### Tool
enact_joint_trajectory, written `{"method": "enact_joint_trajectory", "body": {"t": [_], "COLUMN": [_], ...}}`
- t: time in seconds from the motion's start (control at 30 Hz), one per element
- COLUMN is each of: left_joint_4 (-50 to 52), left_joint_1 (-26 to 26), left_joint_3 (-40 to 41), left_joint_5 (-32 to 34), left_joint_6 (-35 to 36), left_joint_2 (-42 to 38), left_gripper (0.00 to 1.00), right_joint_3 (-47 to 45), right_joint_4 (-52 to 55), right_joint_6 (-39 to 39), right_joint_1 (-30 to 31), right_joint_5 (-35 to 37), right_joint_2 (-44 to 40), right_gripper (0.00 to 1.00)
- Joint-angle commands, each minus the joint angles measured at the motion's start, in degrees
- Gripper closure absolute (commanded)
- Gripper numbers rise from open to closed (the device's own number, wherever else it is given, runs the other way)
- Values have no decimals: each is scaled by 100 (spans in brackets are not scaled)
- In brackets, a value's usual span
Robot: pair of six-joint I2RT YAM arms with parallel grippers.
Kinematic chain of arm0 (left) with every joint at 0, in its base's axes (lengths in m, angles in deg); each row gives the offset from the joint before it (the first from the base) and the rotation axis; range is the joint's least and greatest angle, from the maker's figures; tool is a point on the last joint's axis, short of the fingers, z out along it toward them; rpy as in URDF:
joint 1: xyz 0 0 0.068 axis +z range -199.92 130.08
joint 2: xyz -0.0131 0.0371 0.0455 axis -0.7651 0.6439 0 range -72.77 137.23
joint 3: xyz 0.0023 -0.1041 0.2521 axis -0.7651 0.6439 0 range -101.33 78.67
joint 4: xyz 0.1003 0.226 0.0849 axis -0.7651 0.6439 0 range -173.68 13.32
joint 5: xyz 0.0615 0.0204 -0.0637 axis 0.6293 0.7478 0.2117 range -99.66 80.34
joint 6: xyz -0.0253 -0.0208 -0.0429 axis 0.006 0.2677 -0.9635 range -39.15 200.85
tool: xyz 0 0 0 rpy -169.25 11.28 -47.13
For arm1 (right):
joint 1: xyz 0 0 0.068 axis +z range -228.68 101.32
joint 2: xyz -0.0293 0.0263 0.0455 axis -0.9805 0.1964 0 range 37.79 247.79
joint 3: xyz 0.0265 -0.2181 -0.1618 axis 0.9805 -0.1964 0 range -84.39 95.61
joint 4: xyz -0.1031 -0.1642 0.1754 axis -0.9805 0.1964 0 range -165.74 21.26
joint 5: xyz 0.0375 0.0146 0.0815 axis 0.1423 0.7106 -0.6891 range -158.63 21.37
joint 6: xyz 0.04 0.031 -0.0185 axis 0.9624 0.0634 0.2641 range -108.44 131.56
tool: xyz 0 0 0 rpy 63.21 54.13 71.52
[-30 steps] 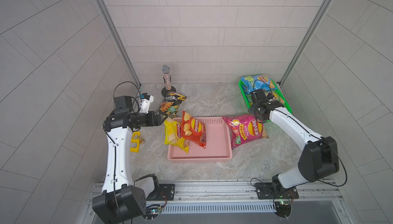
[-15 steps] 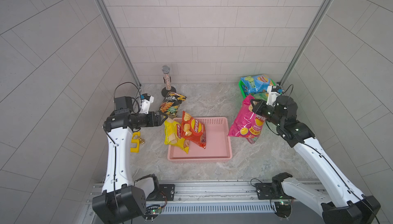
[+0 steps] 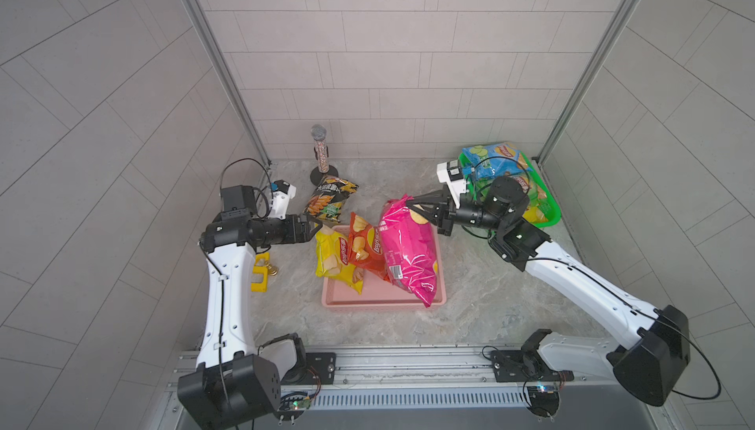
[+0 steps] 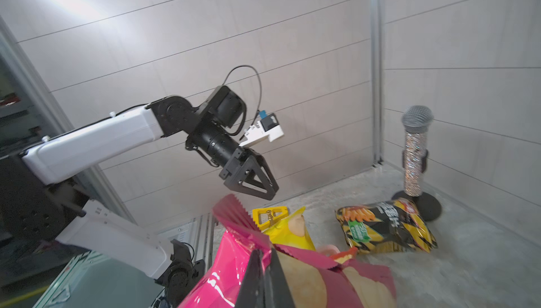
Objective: Put the potato chips into the basket
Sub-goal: Place the potato chip in the basket.
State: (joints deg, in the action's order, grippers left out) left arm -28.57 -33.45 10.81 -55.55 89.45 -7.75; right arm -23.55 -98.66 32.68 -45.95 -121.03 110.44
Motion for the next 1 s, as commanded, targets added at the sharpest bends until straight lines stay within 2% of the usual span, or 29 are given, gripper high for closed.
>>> {"method": "enact_joint_trajectory", "body": {"t": [0.0,0.13,0.27,0.5,0.63,0.77,0.9,0.97], "left_joint_4": [-27,-22,-25,-27,-22,-25,-20,-27], "left_joint_1": [-30,-37,-36,-30,-31,-35,-42,-30], "left_joint_3": [45,70,88,70,71,62,47,37], "left_joint_5": [36,44,53,58,72,98,106,104], "left_joint_6": [81,80,84,72,72,63,58,51], "left_joint_2": [-54,-32,-24,20,30,41,44,39], "left_gripper": [18,18,18,18,18,18,18,18], "right_joint_3": [51,12,-38,-29,-196,-169,-381,-492], "right_joint_4": [-1351,-1296,-718,191,377,316,53,-215], "right_joint_6": [-427,-1328,-2412,-4046,-5399,-5804,-6559,-6657], "right_joint_1": [-2,-1,8,40,76,124,266,278], "right_joint_5": [-842,-812,-697,-15,15,381,1118,1342], "right_joint_2": [329,584,695,990,1243,1411,1342,1349], "right_gripper": [100,100,100,100,100,100,100,100]}}
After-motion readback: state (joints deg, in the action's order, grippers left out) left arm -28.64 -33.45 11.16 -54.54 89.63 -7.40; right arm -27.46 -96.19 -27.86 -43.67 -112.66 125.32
